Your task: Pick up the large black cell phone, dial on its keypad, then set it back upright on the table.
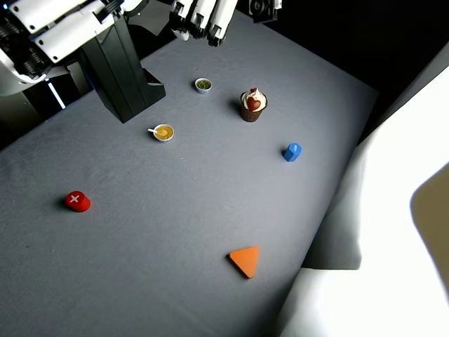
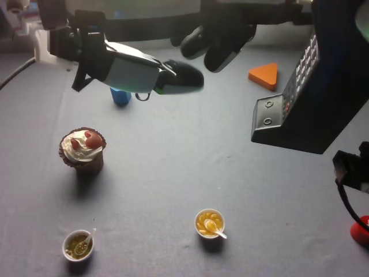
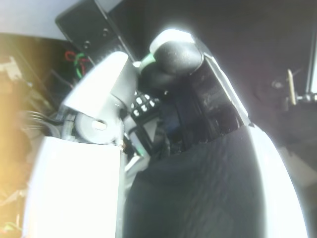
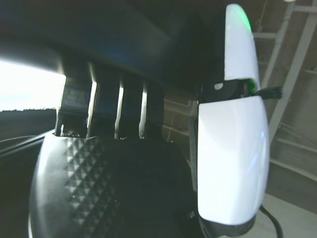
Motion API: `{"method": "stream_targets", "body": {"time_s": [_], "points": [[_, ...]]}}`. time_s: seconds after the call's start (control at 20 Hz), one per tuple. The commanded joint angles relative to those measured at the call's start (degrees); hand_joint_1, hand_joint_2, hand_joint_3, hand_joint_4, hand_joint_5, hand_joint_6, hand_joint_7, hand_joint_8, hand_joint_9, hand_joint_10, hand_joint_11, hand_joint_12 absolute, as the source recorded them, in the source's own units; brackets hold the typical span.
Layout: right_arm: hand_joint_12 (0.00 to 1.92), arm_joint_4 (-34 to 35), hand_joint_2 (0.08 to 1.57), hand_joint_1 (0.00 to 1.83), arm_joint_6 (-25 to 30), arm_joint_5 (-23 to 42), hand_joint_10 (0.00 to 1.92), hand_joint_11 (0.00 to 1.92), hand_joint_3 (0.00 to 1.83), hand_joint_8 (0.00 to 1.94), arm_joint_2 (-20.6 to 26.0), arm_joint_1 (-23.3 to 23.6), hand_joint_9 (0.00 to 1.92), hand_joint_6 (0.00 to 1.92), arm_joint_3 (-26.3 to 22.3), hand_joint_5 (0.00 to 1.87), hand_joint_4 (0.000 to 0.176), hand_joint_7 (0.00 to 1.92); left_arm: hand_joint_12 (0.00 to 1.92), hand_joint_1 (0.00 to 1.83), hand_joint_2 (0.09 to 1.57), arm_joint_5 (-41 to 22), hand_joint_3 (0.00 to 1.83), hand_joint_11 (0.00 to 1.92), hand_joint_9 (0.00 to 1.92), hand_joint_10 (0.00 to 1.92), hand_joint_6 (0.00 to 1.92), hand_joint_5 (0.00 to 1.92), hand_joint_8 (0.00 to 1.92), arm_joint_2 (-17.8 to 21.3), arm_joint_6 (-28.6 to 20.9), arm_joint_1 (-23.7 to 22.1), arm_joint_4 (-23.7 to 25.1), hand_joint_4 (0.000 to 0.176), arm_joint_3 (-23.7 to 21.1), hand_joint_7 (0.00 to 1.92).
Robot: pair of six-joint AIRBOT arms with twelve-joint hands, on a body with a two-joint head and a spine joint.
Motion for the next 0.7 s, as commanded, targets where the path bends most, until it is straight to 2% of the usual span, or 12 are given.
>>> {"method": "stream_targets", "body": {"time_s": [0.0,0.05,0.1,0.15,0.2,0.3,0.35,0.45,0.5,0.55,0.6,0.65], "points": [[1.31,-1.6,1.13,1.38,0.8,5.8,1.34,0.85,0.00,1.08,0.4,0.9,0.90,0.89,0.1,0.95,0.000,0.89,1.92,1.45,1.21,-5.0,0.21,0.78,0.53,1.77,0.00,0.00,1.74,0.2,0.0,-1.2,-3.6,0.151,-0.1,0.55],[1.28,-1.6,1.12,1.38,0.8,5.8,1.32,0.87,0.00,1.05,0.3,0.7,0.91,0.87,0.5,0.97,0.000,0.90,1.92,1.46,1.16,-5.9,0.30,0.79,0.54,1.76,0.00,0.00,1.74,0.3,-0.1,-1.1,-3.6,0.147,0.8,0.56],[1.53,-1.6,1.11,1.46,0.8,6.0,1.20,0.87,0.00,0.96,0.2,0.5,0.91,0.76,1.0,1.00,0.000,0.92,1.92,1.46,1.12,-7.0,0.38,0.80,0.56,1.76,0.00,0.00,1.74,0.5,-0.4,-0.9,-3.6,0.145,1.8,0.58],[1.58,-1.5,1.11,1.48,0.8,6.3,1.17,0.86,0.00,0.93,0.0,0.3,0.91,0.75,1.6,1.01,0.000,0.93,1.92,1.46,1.12,-8.8,0.40,0.79,0.61,1.87,0.00,0.00,1.64,0.7,-0.8,-0.8,-3.6,0.145,3.0,0.53],[1.60,-1.3,1.10,1.49,0.8,6.5,1.16,0.85,0.00,0.93,-0.1,0.1,0.92,0.75,2.1,1.01,0.000,0.93,1.92,1.46,1.13,-10.8,0.40,0.79,0.55,1.81,0.00,0.00,1.75,0.9,-1.2,-0.6,-3.6,0.144,4.3,0.54],[1.60,-0.8,1.11,1.49,0.8,6.9,1.16,0.86,0.00,0.95,-0.4,-0.3,0.91,0.78,3.2,0.98,0.000,0.92,1.92,1.46,1.12,-16.0,0.39,0.80,0.54,1.78,0.00,0.01,1.76,1.6,-2.3,0.7,-3.6,0.143,7.1,0.56],[1.59,-0.8,1.11,1.49,0.8,7.3,1.17,0.86,0.00,0.96,-0.7,-0.8,0.91,0.78,4.1,0.98,0.000,0.92,1.92,1.46,1.12,-18.6,0.39,0.79,0.60,1.87,0.00,0.01,1.65,2.0,-2.9,1.6,-3.6,0.141,8.4,0.52],[1.59,-0.1,1.11,1.49,0.8,7.3,1.17,0.86,0.00,0.96,-1.1,-1.6,0.91,0.78,5.5,0.98,0.000,0.92,1.92,1.46,1.12,-21.4,0.39,0.79,0.60,1.87,0.00,0.01,1.65,2.7,-4.3,2.6,-3.7,0.141,9.5,0.52],[1.40,0.8,1.13,1.39,0.8,7.3,1.32,0.84,0.00,1.06,-1.6,-2.2,0.89,0.87,6.4,0.96,0.000,0.89,1.92,1.46,1.12,-22.2,0.40,0.79,0.61,1.90,0.00,0.01,1.64,3.4,-5.0,2.7,-4.4,0.139,9.4,0.51],[1.40,1.0,1.13,1.39,0.8,7.3,1.32,0.84,0.00,1.06,-1.7,-2.5,0.89,0.87,6.7,0.96,0.000,0.89,1.92,1.46,1.12,-22.1,0.40,0.79,0.61,1.90,0.00,0.01,1.64,3.8,-5.4,2.7,-5.1,0.139,9.1,0.51],[1.41,1.2,1.14,1.39,0.8,7.3,1.37,0.83,0.00,1.09,-2.1,-2.9,0.86,0.86,7.6,0.95,0.000,0.88,1.92,1.31,1.25,-21.7,0.10,0.81,0.78,1.92,0.00,0.01,1.63,4.4,-6.1,2.9,-6.9,0.140,8.2,0.61],[1.34,1.4,1.13,1.37,0.8,7.3,1.38,0.86,0.00,1.07,-2.4,-3.1,0.87,0.86,8.1,0.96,0.000,0.89,1.92,1.42,1.28,-21.5,0.05,0.78,0.65,1.86,0.00,0.00,1.58,4.8,-6.8,3.3,-8.2,0.132,7.7,0.54]]}}
